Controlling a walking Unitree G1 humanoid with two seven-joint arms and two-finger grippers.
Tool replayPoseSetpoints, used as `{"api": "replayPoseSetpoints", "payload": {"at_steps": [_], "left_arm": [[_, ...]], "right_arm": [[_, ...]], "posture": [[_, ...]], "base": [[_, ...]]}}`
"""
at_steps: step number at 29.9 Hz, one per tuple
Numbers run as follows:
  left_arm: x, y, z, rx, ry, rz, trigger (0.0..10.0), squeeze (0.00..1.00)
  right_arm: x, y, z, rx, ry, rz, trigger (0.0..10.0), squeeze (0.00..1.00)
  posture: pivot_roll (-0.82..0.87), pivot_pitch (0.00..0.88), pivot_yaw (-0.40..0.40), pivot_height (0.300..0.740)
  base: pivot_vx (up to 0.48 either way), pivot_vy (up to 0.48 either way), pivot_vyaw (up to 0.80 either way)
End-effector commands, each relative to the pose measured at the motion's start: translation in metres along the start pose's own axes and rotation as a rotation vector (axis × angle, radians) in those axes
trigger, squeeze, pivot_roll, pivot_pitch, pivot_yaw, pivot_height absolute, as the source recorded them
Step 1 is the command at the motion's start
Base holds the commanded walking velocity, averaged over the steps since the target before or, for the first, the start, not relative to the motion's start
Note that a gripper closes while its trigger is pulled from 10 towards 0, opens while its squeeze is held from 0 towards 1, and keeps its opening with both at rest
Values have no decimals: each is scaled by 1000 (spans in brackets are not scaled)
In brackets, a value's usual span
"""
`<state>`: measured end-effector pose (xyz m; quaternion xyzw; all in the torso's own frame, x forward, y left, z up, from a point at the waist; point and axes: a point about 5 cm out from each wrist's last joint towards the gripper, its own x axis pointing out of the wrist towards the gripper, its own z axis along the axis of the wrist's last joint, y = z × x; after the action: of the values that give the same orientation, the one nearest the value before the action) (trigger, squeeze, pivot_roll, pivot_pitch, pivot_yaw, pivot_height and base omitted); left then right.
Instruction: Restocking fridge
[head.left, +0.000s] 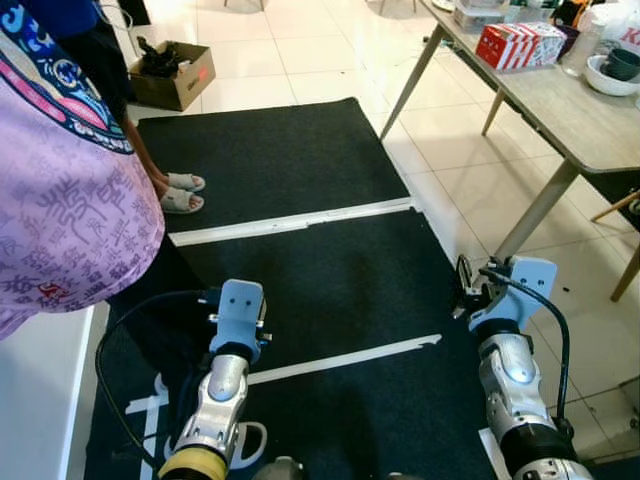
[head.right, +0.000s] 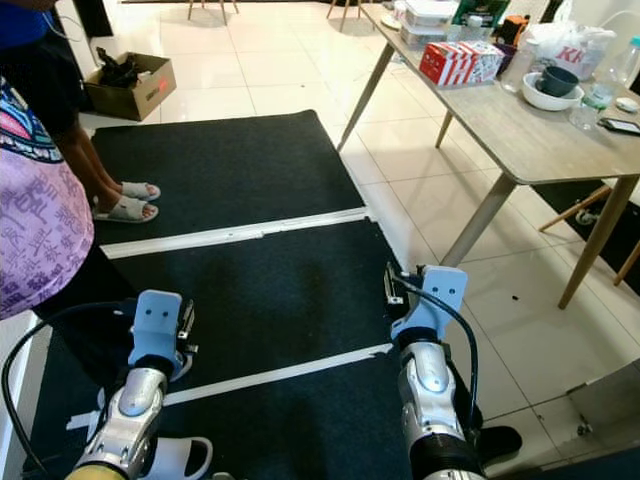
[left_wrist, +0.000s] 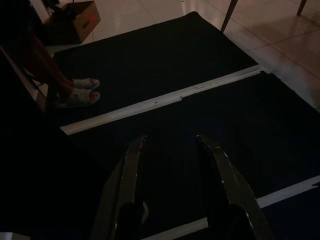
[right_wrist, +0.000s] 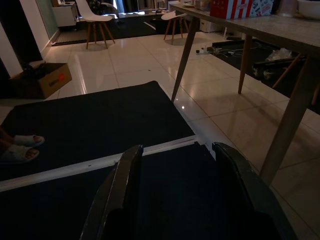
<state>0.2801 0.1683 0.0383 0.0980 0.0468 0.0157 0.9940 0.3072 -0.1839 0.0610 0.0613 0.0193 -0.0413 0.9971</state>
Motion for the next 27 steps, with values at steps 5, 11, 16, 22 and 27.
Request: {"api": "replayPoseSetpoints", "payload": {"at_steps": [5, 11, 16, 22, 27], "left_arm": [[1, -2, 4, 26, -7, 0, 10000, 0], [3, -4, 8, 73, -21, -20, 10000, 0], [0, -6, 6, 113, -25, -32, 10000, 0], [1, -8, 7, 97, -15, -21, 10000, 0], [6, -13, 10, 93, -21, -27, 10000, 0]], "right_arm": [[0, 6, 5, -9, -13, 16, 10000, 0], [3, 22, 17, -10, -56, 61, 10000, 0], [0, 30, 16, -27, -53, 100, 10000, 0], [-3, 33, 11, -24, -34, 101, 10000, 0], [-2, 39, 14, -33, -40, 120, 10000, 0]], "posture": [[-35, 76, -37, 740], [-32, 55, -21, 740], [-20, 45, -21, 740], [-16, 42, -20, 740], [-21, 35, -22, 740]], "base": [[0, 0, 0], [0, 0, 0], [0, 0, 0], [0, 0, 0], [0, 0, 0]]}}
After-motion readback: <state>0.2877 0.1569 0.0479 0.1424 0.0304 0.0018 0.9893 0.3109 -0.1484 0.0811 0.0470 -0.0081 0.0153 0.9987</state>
